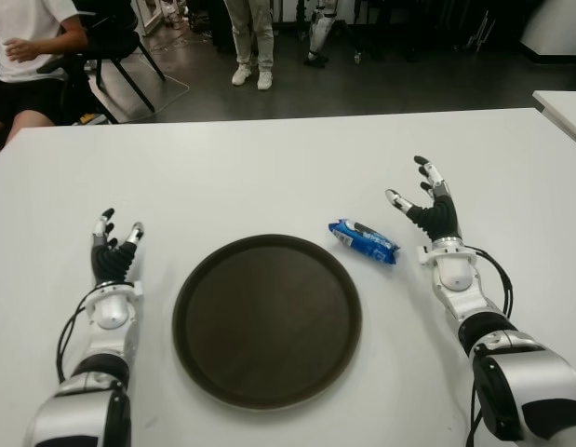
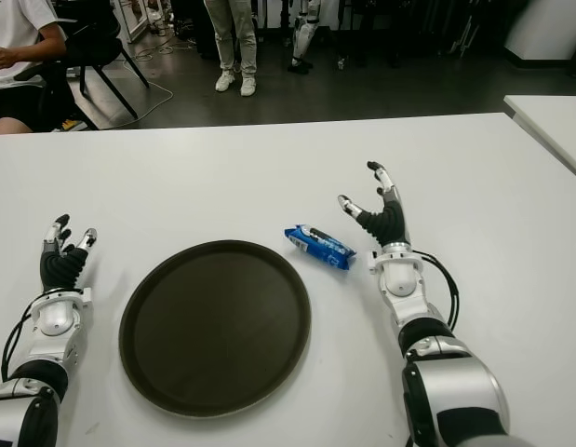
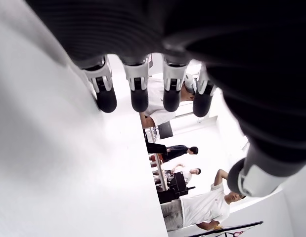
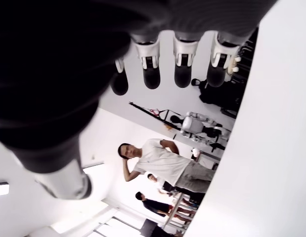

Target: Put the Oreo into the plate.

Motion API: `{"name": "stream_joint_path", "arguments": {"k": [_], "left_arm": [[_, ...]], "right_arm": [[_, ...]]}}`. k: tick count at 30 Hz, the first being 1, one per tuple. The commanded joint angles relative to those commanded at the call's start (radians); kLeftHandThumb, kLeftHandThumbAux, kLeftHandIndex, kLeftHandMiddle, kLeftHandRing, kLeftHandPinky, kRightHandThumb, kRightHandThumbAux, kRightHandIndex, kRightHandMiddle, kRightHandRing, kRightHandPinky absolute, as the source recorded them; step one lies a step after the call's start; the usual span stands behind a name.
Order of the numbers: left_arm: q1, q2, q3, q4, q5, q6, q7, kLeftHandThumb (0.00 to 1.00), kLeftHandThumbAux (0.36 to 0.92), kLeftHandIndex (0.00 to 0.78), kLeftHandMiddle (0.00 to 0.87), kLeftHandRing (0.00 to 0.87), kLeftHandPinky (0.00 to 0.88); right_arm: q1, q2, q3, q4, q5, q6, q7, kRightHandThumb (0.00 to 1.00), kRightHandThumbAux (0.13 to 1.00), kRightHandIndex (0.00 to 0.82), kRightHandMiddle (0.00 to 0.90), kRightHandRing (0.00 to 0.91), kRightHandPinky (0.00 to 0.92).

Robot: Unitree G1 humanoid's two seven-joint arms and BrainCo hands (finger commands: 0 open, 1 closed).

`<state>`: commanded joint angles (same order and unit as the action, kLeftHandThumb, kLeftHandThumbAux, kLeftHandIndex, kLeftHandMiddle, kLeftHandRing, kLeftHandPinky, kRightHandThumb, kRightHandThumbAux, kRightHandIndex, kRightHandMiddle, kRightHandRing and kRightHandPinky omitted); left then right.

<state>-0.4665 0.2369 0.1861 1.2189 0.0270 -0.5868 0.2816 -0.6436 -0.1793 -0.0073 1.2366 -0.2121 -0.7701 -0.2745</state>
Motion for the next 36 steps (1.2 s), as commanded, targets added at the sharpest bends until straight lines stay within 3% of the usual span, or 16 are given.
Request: {"name": "stream_joint_path", "arguments": {"k": [11, 17, 24, 30, 36], "left_arm": [[0.000, -0.006, 0.000, -0.004, 0.000, -0.009, 0.000, 0.298, 0.595, 0.034, 0.047, 0.011, 0.000], [0.004, -0.009, -0.002, -0.012, -0.001, -0.017, -0.004, 0.330, 0.590, 0.042, 0.049, 0.010, 0.000], [0.002, -0.008, -0.001, -0.004, -0.001, -0.005, 0.000, 0.328, 0.607, 0.032, 0.041, 0.008, 0.000], [0.000, -0.011, 0.002, -0.002, -0.004, 0.000, 0.004, 0.316, 0.595, 0.030, 0.033, 0.006, 0.000], [0.001, -0.014, 0.004, -0.004, -0.007, -0.009, 0.001, 0.324, 0.602, 0.034, 0.042, 0.016, 0.009]], "right_arm": [[0.008, 0.001, 0.022, -0.038, -0.036, -0.008, -0.046, 0.255, 0.698, 0.000, 0.022, 0.015, 0.045], [0.020, 0.001, 0.038, -0.064, -0.051, 0.005, -0.054, 0.322, 0.699, 0.000, 0.035, 0.022, 0.044], [0.028, 0.005, 0.054, -0.093, -0.065, 0.031, -0.053, 0.279, 0.678, 0.000, 0.030, 0.021, 0.037], [0.031, 0.007, 0.077, -0.120, -0.086, 0.073, -0.065, 0.336, 0.696, 0.000, 0.041, 0.036, 0.053], [0.037, 0.011, 0.120, -0.160, -0.137, 0.182, -0.078, 0.350, 0.693, 0.000, 0.036, 0.046, 0.086]]}}
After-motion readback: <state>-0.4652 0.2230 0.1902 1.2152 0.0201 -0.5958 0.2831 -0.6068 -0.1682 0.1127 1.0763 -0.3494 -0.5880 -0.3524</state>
